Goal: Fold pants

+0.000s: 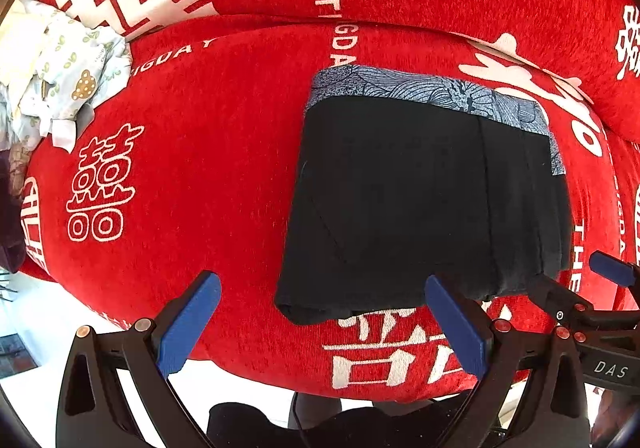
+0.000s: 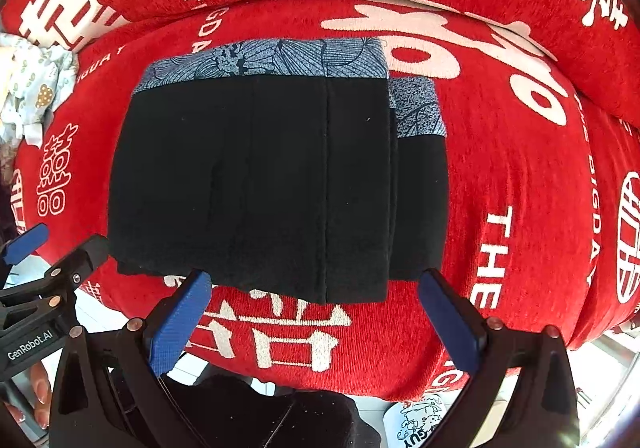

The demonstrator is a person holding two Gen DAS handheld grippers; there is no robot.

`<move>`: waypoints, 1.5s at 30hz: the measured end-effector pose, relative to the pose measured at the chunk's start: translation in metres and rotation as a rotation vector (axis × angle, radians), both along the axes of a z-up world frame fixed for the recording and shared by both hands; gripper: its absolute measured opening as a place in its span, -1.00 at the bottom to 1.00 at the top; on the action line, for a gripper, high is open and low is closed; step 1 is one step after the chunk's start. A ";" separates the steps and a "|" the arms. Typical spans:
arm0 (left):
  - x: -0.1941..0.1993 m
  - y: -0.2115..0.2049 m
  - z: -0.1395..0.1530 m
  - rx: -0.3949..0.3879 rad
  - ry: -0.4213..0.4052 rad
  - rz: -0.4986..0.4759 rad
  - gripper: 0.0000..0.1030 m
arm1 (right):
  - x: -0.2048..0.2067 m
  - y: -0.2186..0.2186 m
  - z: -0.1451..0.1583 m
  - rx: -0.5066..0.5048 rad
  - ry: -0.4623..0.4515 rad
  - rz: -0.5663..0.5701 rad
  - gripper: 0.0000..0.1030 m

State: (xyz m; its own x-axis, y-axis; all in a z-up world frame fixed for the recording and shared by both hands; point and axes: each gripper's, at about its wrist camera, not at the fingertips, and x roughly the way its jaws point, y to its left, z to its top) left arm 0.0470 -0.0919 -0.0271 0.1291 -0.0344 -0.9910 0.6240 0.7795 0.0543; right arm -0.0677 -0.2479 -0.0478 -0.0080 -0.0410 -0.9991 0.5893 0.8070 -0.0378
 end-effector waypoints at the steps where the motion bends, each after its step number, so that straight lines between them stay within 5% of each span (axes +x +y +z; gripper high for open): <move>1: 0.000 -0.001 0.000 0.001 -0.003 -0.001 0.99 | 0.001 0.000 0.000 0.000 0.000 -0.001 1.00; 45: -0.022 -0.026 0.001 0.035 -0.056 -0.081 0.99 | -0.016 -0.016 0.019 -0.069 -0.029 -0.029 1.00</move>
